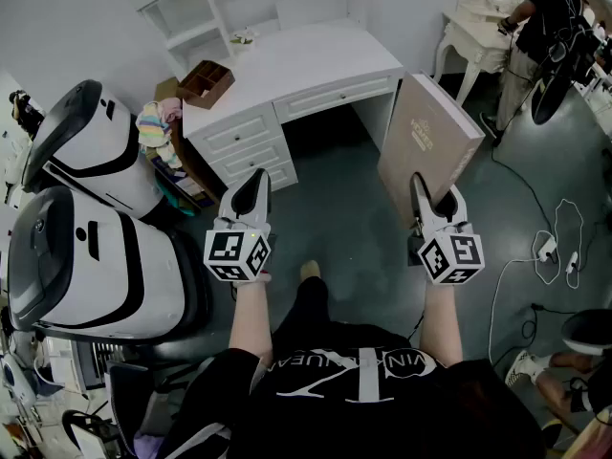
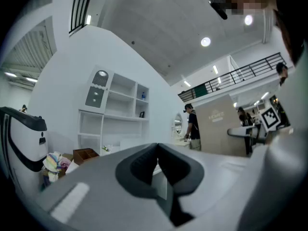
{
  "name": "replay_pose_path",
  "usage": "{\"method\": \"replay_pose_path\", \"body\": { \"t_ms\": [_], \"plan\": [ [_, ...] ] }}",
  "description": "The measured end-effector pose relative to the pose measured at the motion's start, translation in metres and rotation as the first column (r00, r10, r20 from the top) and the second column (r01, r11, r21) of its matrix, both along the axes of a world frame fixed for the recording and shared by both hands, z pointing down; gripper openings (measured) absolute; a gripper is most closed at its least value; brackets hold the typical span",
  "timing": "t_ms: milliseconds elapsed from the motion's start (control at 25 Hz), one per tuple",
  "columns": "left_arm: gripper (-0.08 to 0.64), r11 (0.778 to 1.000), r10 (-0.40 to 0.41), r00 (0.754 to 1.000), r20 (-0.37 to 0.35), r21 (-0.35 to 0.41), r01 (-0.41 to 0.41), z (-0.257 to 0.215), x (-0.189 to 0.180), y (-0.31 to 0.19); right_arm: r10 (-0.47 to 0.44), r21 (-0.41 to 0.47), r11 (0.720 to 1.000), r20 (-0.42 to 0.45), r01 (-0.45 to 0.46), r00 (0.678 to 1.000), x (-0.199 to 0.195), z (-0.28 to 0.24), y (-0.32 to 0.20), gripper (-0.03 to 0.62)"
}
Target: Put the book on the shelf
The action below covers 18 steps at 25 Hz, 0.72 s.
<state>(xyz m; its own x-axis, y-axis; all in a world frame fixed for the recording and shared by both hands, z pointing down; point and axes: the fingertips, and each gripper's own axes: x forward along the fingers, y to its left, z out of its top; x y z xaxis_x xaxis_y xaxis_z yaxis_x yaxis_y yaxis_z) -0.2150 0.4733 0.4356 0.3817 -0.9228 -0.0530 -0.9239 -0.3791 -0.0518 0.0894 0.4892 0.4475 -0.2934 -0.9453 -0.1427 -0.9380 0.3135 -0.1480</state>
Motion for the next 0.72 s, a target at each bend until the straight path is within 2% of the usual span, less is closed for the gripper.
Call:
{"method": "replay_pose_path", "body": {
  "t_ms": [280,520,720],
  "plan": [
    [0.000,1.000,-0.005,1.000,-0.009,0.000,0.005,0.016,-0.004,-0.024,0.009,0.009,1.000,-0.009,-0.009,1.000,-0.001,0.012,-0.017,0.178],
    [0.000,1.000,-0.003,0.999,-0.033,-0.022,0.002,0.007,-0.032,-0.100,0.011,-0.007,1.000,-0.027,-0.011,1.000,-0.028,-0.002,-0.093,0.178],
    [0.000,0.999,0.014,0.999,-0.032,-0.028,-0.015,0.002,-0.043,-0.151,0.028,-0.015,0.999,0.012,-0.028,1.000,-0.039,-0.004,-0.145,0.178]
  ]
}}
